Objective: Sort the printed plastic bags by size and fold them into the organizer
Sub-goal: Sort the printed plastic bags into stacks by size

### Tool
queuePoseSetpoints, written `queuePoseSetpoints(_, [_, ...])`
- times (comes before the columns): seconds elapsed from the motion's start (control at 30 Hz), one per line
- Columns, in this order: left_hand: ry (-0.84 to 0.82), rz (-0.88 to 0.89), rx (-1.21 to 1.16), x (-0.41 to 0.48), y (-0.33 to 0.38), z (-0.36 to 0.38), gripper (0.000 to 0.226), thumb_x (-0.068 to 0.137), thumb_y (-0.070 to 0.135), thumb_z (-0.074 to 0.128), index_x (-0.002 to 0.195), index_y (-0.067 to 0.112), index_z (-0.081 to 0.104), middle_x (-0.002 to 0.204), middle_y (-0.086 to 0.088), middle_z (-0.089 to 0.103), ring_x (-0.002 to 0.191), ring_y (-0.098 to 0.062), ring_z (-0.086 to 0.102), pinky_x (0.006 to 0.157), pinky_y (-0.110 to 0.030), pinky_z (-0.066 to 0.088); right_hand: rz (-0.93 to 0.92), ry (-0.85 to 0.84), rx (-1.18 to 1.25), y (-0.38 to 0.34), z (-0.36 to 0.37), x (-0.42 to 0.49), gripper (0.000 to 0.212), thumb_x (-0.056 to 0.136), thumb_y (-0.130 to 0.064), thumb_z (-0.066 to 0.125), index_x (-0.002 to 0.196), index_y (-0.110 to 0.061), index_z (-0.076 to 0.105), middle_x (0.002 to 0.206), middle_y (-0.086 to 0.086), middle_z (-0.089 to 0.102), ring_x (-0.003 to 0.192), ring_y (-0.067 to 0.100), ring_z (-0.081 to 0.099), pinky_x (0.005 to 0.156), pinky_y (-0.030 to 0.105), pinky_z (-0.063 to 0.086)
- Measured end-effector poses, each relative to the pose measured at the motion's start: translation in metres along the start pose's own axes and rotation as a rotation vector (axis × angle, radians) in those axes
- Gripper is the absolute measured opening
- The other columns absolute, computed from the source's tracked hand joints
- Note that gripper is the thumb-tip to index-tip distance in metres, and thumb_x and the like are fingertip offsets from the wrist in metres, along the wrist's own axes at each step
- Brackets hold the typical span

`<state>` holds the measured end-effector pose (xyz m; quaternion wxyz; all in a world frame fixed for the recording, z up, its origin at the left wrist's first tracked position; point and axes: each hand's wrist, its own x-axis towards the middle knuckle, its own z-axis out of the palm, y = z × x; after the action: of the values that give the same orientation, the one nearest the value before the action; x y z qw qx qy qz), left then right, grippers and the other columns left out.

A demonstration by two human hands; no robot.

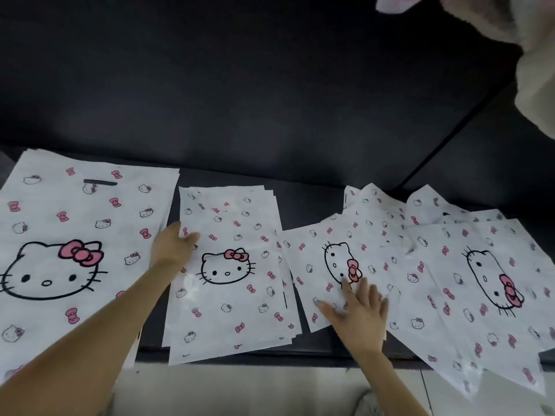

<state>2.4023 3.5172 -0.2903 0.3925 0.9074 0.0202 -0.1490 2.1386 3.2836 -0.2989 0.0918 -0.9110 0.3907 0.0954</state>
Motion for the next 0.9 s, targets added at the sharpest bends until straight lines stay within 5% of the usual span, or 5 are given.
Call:
queuePoseSetpoints(0.23, [0.220, 0.315, 0.511, -0.018, -0.015, -0.005, 0.063, 0.079, 0.031, 0.072, 0.130, 0.001, 0.052, 0.116, -0.036, 0.053, 0.106, -0.050, 0.050, 0.088, -0.053, 0.040, 0.014, 0.051, 0.130, 0.003, 0.007, -0.002, 0.086, 0.087, -0.073, -0.002, 0.120, -0.031, 0.066, 0.138, 0.010, 0.053, 0.131, 0.035, 0.044, 0.108, 0.064, 0.020])
queuePoseSetpoints(0.33, [-0.056, 0.650, 0.672, -0.044, -0.032, 0.012, 0.078, 0.087, 0.066, 0.030, 0.131, 0.008, 0.055, 0.130, -0.028, 0.051, 0.117, -0.049, 0.048, 0.098, -0.059, 0.039, 0.009, 0.122, 0.216, 0.004, 0.002, -0.006, 0.075, 0.086, -0.070, 0.009, 0.121, -0.034, 0.064, 0.138, 0.003, 0.053, 0.134, 0.026, 0.042, 0.113, 0.058, 0.012])
queuePoseSetpoints(0.47, [-0.424, 0.594, 0.821, -0.062, -0.037, 0.021, 0.112, 0.051, 0.087, -0.029, 0.145, 0.029, -0.012, 0.150, -0.001, -0.024, 0.140, -0.022, -0.024, 0.113, -0.036, -0.015, -0.005, 0.080, 0.567, -0.002, -0.019, -0.009, 0.051, 0.092, -0.058, 0.035, 0.128, -0.031, 0.058, 0.136, -0.004, 0.055, 0.132, 0.017, 0.043, 0.118, 0.042, 0.018])
queuePoseSetpoints(0.7, [-0.322, 0.052, -0.209, -0.069, 0.006, -0.010, 0.025, 0.095, 0.040, 0.052, 0.109, 0.023, 0.064, 0.121, -0.004, 0.062, 0.111, -0.022, 0.058, 0.084, -0.022, 0.046, -0.135, -0.072, 1.062, -0.052, -0.055, -0.011, 0.022, 0.097, -0.026, 0.051, 0.107, -0.040, 0.065, 0.092, -0.028, 0.068, 0.092, -0.007, 0.061, 0.083, 0.016, 0.045])
queuePoseSetpoints(0.9, [-0.595, -0.555, -0.737, -0.047, 0.011, -0.039, 0.061, 0.087, 0.065, 0.044, 0.099, 0.008, 0.064, 0.089, -0.015, 0.070, 0.083, -0.032, 0.065, 0.073, -0.041, 0.053, -0.604, -0.354, 0.662, -0.090, -0.036, -0.026, 0.027, 0.095, -0.032, 0.055, 0.120, -0.038, 0.061, 0.134, -0.022, 0.049, 0.132, -0.010, 0.028, 0.114, 0.019, 0.003])
